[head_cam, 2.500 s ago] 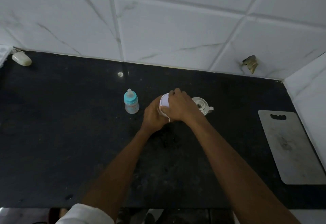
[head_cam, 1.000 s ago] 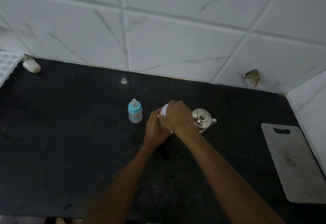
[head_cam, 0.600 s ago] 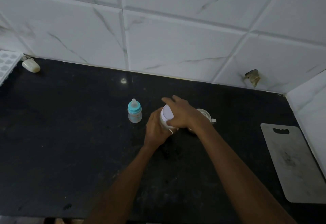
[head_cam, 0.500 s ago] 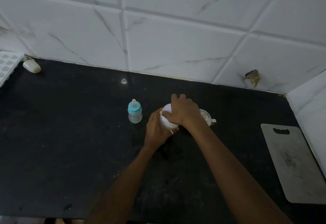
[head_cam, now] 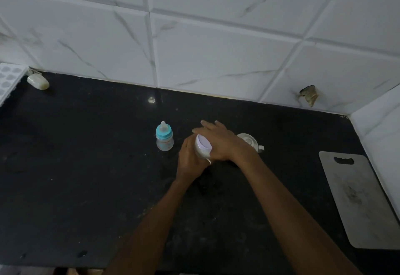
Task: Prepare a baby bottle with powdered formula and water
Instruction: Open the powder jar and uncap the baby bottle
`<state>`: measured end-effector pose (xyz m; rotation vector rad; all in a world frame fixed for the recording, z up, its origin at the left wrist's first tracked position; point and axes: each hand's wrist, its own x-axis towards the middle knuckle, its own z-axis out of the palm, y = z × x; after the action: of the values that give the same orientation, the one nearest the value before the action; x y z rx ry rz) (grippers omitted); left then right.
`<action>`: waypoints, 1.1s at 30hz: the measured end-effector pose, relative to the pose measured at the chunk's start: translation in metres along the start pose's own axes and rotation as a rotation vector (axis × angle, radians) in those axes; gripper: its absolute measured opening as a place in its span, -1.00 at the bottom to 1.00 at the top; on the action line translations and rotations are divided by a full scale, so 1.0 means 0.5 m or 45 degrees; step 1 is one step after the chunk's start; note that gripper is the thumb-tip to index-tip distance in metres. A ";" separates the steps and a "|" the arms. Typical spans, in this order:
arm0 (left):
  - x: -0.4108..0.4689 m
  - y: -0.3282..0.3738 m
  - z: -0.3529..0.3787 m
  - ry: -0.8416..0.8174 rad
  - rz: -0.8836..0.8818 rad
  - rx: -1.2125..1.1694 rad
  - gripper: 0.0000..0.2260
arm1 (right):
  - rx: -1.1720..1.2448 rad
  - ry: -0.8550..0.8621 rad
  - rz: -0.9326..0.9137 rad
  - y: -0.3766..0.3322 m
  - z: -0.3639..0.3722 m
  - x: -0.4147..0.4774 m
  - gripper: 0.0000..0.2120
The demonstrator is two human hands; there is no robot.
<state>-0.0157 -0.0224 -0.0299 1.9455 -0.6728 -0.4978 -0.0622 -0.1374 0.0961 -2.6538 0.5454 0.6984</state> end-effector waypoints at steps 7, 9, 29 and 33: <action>0.002 0.004 0.005 -0.054 -0.008 0.039 -0.25 | -0.049 0.375 0.432 -0.041 0.002 0.008 -0.24; 0.006 0.000 0.008 -0.072 0.015 0.079 -0.32 | -0.094 0.423 0.457 -0.054 0.016 0.013 -0.31; 0.009 -0.012 0.015 -0.051 0.007 0.152 -0.41 | -0.055 0.561 0.485 -0.055 0.053 0.017 -0.34; 0.005 -0.003 0.006 0.004 0.100 0.134 -0.39 | 0.023 0.461 0.356 -0.054 0.053 0.007 -0.41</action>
<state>-0.0152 -0.0258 -0.0327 2.0088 -0.7844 -0.4179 -0.0579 -0.1040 0.0786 -2.7275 1.0290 0.2758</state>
